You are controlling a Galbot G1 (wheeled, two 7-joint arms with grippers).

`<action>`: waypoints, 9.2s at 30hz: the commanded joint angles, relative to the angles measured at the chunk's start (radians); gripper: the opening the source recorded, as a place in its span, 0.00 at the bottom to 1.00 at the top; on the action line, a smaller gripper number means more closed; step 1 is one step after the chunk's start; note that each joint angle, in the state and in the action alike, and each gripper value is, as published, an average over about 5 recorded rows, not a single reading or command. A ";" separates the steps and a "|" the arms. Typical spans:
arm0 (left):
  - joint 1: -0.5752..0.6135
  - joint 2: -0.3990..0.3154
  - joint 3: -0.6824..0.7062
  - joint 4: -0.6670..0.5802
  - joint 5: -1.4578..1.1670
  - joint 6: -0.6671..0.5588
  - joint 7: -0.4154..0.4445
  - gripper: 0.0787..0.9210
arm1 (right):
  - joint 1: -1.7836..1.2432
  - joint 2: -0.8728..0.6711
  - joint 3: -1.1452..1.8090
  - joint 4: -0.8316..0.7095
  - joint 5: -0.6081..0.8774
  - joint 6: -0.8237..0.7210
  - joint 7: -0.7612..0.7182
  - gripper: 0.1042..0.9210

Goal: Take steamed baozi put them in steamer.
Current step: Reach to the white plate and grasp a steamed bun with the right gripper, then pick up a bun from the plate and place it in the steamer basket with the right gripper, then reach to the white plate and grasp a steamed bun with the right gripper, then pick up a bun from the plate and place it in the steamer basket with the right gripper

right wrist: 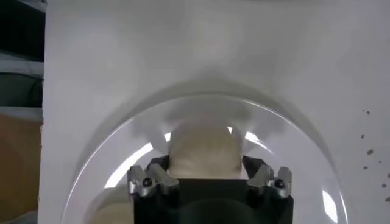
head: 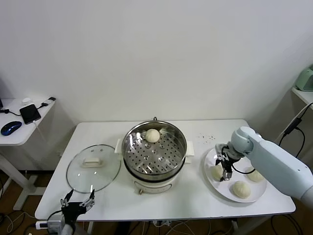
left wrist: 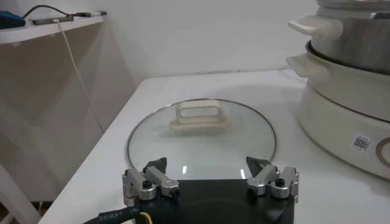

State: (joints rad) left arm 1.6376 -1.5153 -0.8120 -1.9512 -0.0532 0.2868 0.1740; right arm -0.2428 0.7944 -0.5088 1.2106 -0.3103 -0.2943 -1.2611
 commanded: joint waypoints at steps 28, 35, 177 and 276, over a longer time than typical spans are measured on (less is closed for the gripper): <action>-0.046 -0.001 0.022 -0.006 0.030 -0.010 -0.009 0.88 | 0.912 0.082 -0.625 0.156 0.637 -0.286 -0.066 0.57; -0.054 0.001 0.019 -0.015 0.027 -0.009 -0.005 0.88 | 0.949 0.317 -0.691 0.077 0.779 -0.372 -0.021 0.57; 0.001 -0.030 0.035 -0.023 -0.068 0.009 0.016 0.88 | -0.157 -0.205 0.089 0.179 -0.071 0.122 -0.085 0.88; -0.056 -0.087 0.012 -0.055 -0.064 -0.007 -0.017 0.88 | 0.692 0.482 -0.711 0.147 0.200 0.889 -0.001 0.71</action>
State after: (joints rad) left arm 1.5810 -1.6028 -0.7999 -2.0055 -0.1174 0.2793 0.1572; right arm 0.4427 1.2733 -1.2232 1.3495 -0.1317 0.6383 -1.2579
